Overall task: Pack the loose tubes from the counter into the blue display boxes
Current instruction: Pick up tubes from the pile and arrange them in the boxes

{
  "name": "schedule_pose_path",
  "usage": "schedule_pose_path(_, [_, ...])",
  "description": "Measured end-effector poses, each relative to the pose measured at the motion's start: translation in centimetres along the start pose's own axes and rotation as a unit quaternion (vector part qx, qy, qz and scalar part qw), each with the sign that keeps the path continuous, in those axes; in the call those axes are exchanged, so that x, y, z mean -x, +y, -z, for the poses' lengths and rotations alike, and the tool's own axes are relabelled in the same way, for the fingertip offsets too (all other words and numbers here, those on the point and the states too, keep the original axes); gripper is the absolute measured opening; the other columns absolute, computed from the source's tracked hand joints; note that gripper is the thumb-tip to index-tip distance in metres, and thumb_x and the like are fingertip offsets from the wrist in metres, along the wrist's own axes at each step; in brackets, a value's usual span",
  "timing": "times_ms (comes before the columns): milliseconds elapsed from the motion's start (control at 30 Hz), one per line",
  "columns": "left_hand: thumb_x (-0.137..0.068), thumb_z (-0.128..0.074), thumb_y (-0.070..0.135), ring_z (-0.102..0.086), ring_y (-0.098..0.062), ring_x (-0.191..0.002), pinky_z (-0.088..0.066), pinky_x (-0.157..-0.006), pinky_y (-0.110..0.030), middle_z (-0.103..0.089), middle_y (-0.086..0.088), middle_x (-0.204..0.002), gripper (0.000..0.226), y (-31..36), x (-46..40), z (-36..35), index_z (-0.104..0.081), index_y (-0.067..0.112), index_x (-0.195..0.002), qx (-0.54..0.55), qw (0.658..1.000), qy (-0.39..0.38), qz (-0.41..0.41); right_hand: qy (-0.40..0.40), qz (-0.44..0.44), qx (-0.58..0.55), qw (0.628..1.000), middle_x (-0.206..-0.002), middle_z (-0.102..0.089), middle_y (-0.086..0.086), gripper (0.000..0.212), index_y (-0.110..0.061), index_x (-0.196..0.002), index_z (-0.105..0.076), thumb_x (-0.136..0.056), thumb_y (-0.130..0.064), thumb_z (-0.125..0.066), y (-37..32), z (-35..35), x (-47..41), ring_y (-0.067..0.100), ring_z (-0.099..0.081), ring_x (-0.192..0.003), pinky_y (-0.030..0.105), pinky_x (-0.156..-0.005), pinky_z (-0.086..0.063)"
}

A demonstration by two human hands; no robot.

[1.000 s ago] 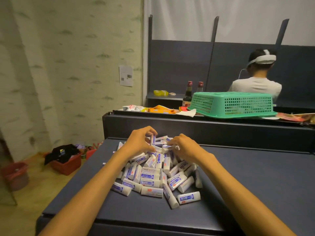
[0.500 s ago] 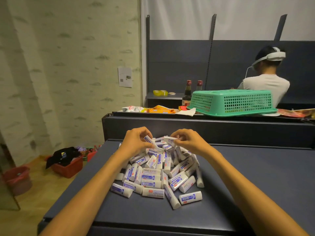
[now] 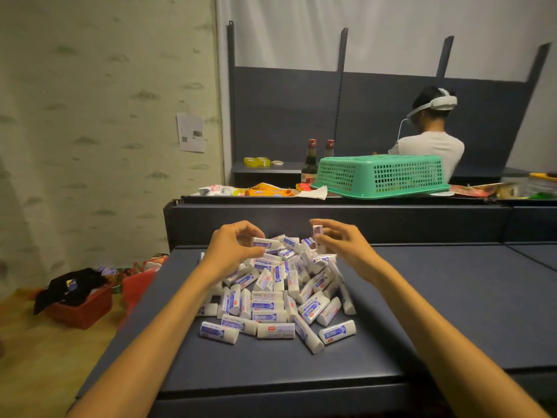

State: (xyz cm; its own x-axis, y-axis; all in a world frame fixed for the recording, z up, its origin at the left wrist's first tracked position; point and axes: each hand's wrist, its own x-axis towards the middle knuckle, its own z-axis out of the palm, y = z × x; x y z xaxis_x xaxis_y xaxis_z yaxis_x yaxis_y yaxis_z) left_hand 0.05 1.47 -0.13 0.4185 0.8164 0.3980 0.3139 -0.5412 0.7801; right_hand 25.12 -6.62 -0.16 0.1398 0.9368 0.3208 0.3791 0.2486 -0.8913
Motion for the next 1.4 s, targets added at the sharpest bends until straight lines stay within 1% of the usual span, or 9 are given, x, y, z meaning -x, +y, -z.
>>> schedule_pose_path(167, [-0.075, -0.080, 0.010, -0.066, -0.010, -0.091, -0.058, -0.083, -0.034, -0.070, 0.006, -0.102, 0.029, 0.9, 0.8, 0.0, -0.072, 0.025, -0.098, -0.004, 1.000, -0.021, 0.002, 0.034, 0.019, 0.027, 0.999, -0.107, -0.067, 0.006, 0.032, -0.019, -0.109, -0.061, -0.084, 0.001, -0.068, -1.0, -0.4, 0.9, 0.018, -0.067, -0.094, 0.027, -0.078, -0.055])
schedule_pose_path(267, [-0.080, -0.075, 0.012, -0.059, -0.008, -0.096, -0.050, -0.076, -0.018, -0.063, 0.006, -0.112, 0.032, 1.2, 0.8, 0.2, -0.072, 0.024, -0.109, -0.048, 0.998, -0.027, -0.020, 0.017, 0.017, 0.064, 0.998, -0.109, -0.068, 0.004, 0.035, -0.023, -0.104, -0.066, -0.081, 0.004, -0.068, -1.5, -0.4, 1.1, 0.017, -0.066, -0.098, 0.027, -0.081, -0.056])
schedule_pose_path(333, [-0.082, -0.073, 0.013, -0.058, -0.007, -0.094, -0.046, -0.073, -0.013, -0.062, 0.006, -0.111, 0.031, 1.3, 0.9, 0.2, -0.071, 0.023, -0.111, -0.069, 0.997, -0.029, -0.037, 0.016, 0.016, 0.082, 0.996, -0.109, -0.068, 0.003, 0.036, -0.024, -0.106, -0.067, -0.081, 0.002, -0.070, -1.8, -0.3, 1.1, 0.016, -0.067, -0.099, 0.028, -0.084, -0.056])
schedule_pose_path(467, [-0.081, -0.074, 0.013, -0.065, -0.010, -0.087, -0.057, -0.079, -0.026, -0.069, 0.004, -0.102, 0.027, 1.1, 1.0, 0.0, -0.072, 0.021, -0.107, -0.063, 0.996, -0.030, -0.054, 0.023, 0.007, 0.127, 0.992, -0.100, -0.070, -0.003, 0.028, -0.018, -0.101, -0.068, -0.080, -0.001, -0.071, -1.9, 0.1, 1.2, 0.013, -0.067, -0.093, 0.028, -0.085, -0.055])
schedule_pose_path(767, [-0.077, -0.078, 0.015, -0.066, -0.007, -0.081, -0.052, -0.069, -0.014, -0.068, 0.006, -0.096, 0.030, 3.2, 0.7, -3.7, -0.062, 0.024, -0.100, -0.070, 0.995, -0.042, -0.063, 0.015, 0.001, 0.109, 0.994, -0.105, -0.071, 0.004, 0.037, -0.024, -0.104, -0.067, -0.079, 0.003, -0.070, -1.2, 3.4, 3.8, 0.018, -0.069, -0.092, 0.030, -0.080, -0.057])
schedule_pose_path(867, [-0.078, -0.079, 0.020, -0.065, -0.005, -0.087, -0.052, -0.076, -0.018, -0.068, 0.009, -0.099, 0.040, 5.0, 0.4, -5.9, -0.064, 0.031, -0.113, -0.071, 0.991, -0.077, -0.081, 0.028, 0.002, 0.120, 0.992, -0.101, -0.071, 0.001, 0.038, -0.026, -0.106, -0.067, -0.079, 0.001, -0.071, -0.9, 5.8, 5.6, 0.014, -0.069, -0.083, 0.027, -0.076, -0.056])
schedule_pose_path(1000, [-0.075, -0.081, 0.021, -0.061, -0.003, -0.077, -0.048, -0.069, -0.020, -0.068, 0.012, -0.091, 0.034, 8.5, 0.5, -10.0, -0.063, 0.030, -0.103, -0.043, 0.992, -0.081, -0.084, 0.052, -0.007, 0.146, 0.988, -0.090, -0.072, 0.001, 0.027, -0.021, -0.100, -0.069, -0.079, -0.003, -0.071, -0.4, 10.4, 8.6, 0.017, -0.069, -0.080, 0.033, -0.078, -0.057])
schedule_pose_path(1133, [-0.071, -0.083, 0.008, -0.070, -0.021, -0.075, -0.059, -0.065, -0.031, -0.070, -0.009, -0.087, 0.039, 12.9, 1.5, -15.1, -0.058, 0.015, -0.100, 0.107, 0.987, -0.107, -0.051, 0.051, -0.013, 0.149, 0.987, -0.093, -0.072, 0.006, 0.027, -0.018, -0.105, -0.068, -0.083, -0.003, -0.068, -0.2, 16.4, 12.6, 0.022, -0.070, -0.085, 0.034, -0.081, -0.059])
schedule_pose_path(1400, [-0.072, -0.081, 0.002, -0.073, -0.022, -0.088, -0.058, -0.084, -0.037, -0.076, -0.006, -0.090, 0.026, 21.7, 3.8, -27.3, -0.073, 0.011, -0.095, 0.160, 0.972, -0.156, -0.071, 0.093, -0.021, 0.138, 0.986, -0.100, -0.072, 0.007, 0.030, -0.020, -0.106, -0.068, -0.085, 0.001, -0.065, 0.7, 29.2, 22.3, 0.024, -0.070, -0.085, 0.027, -0.074, -0.058])
